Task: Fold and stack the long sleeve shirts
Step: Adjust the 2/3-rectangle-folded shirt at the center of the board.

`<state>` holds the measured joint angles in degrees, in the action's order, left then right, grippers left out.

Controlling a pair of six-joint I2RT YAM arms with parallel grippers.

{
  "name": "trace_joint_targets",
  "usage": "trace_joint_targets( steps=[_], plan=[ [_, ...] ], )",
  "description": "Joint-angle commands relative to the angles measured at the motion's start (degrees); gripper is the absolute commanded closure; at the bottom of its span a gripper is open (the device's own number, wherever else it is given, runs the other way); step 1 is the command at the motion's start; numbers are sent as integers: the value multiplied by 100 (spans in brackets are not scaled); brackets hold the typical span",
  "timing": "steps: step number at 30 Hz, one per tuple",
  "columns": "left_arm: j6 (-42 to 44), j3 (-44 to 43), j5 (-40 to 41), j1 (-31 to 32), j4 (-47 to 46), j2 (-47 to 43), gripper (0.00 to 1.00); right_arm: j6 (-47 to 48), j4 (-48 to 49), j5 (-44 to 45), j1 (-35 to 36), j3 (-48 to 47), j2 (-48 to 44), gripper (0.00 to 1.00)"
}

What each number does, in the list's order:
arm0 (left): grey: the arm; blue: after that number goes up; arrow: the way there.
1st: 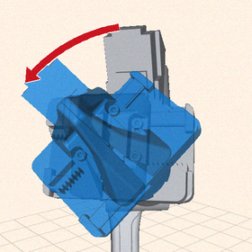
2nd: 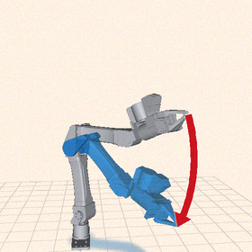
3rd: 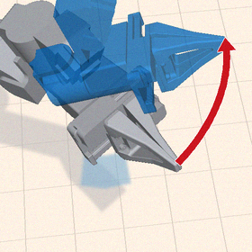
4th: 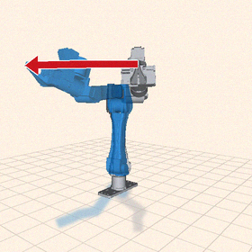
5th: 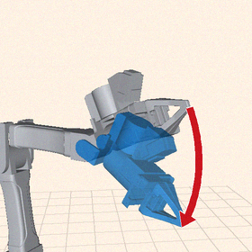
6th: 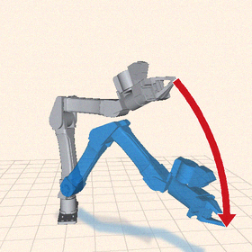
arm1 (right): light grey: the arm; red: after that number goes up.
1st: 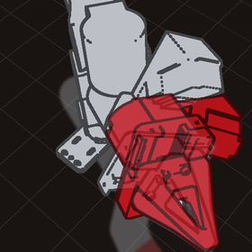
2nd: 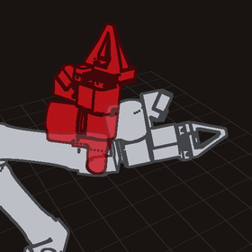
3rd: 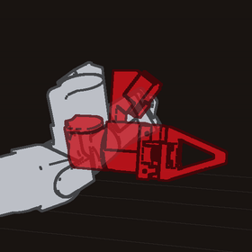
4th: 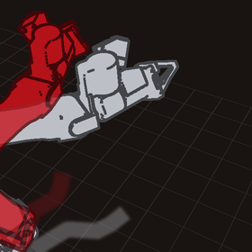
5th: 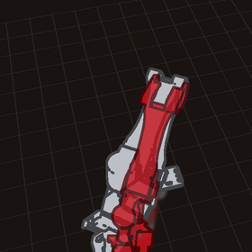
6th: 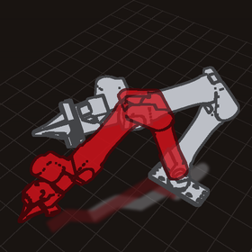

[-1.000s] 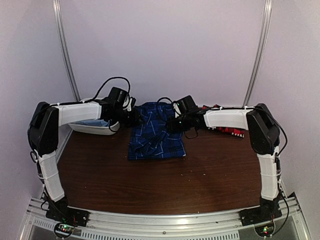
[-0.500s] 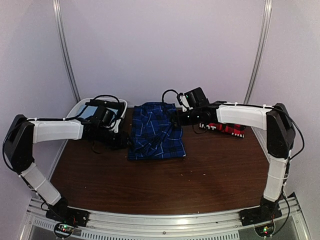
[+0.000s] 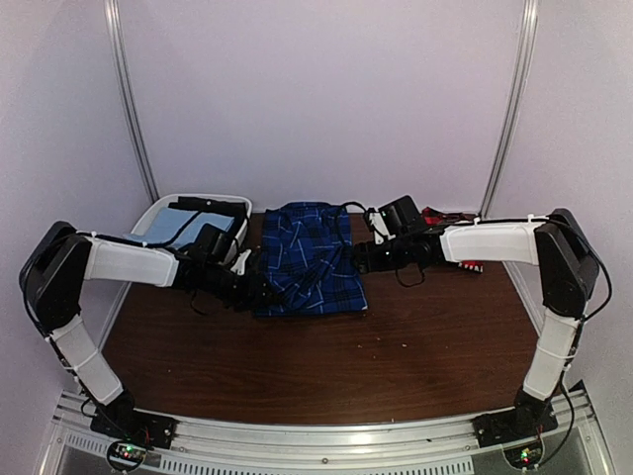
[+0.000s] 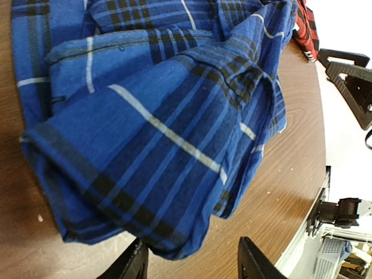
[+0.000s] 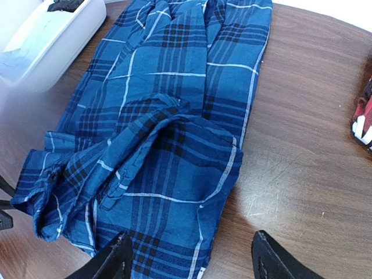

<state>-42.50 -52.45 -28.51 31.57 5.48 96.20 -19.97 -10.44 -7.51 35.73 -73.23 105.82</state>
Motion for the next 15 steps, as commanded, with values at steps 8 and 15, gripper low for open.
trace_joint_targets(
  steps=[8, 15],
  plan=[
    [-519, -1257, -381, -280, -787, 901, 88, -140, 377, -214, -58, 136, -75, 29],
    [-1434, -1447, -500, -933, -1588, 1345, 100, -133, 427, -189, -82, 119, 16, 29]
  ],
)
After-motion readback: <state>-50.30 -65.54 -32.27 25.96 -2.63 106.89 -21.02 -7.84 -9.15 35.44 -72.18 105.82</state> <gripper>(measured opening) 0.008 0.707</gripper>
